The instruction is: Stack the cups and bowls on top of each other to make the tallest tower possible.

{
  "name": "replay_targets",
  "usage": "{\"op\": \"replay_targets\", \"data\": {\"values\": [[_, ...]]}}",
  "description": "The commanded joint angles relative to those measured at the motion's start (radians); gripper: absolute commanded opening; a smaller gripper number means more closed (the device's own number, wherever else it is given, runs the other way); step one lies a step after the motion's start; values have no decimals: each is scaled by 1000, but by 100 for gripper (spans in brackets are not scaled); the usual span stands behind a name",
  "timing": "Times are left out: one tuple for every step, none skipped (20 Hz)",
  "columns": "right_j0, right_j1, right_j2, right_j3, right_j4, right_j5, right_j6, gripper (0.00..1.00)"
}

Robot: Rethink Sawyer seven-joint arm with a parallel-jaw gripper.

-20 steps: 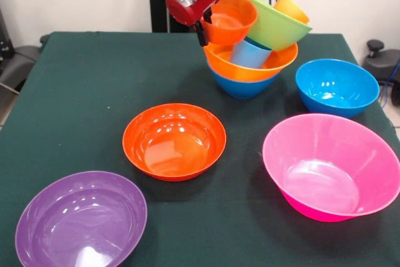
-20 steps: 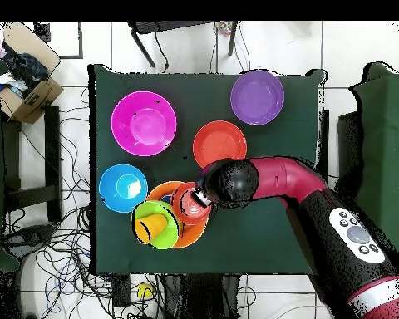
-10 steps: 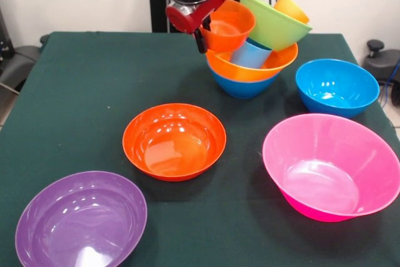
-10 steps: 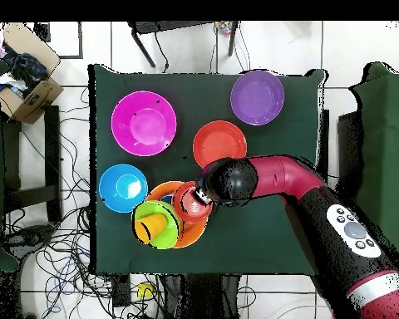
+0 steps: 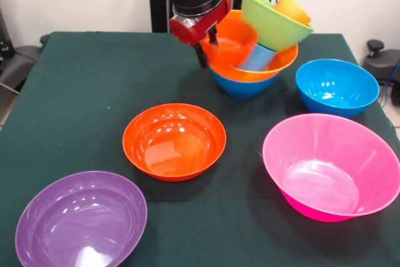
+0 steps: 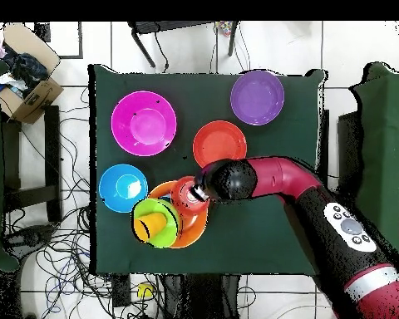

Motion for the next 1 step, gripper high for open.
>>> {"op": "replay_targets", "data": {"values": [[-6,47,34,-26,-67,-88,-54,100]]}}
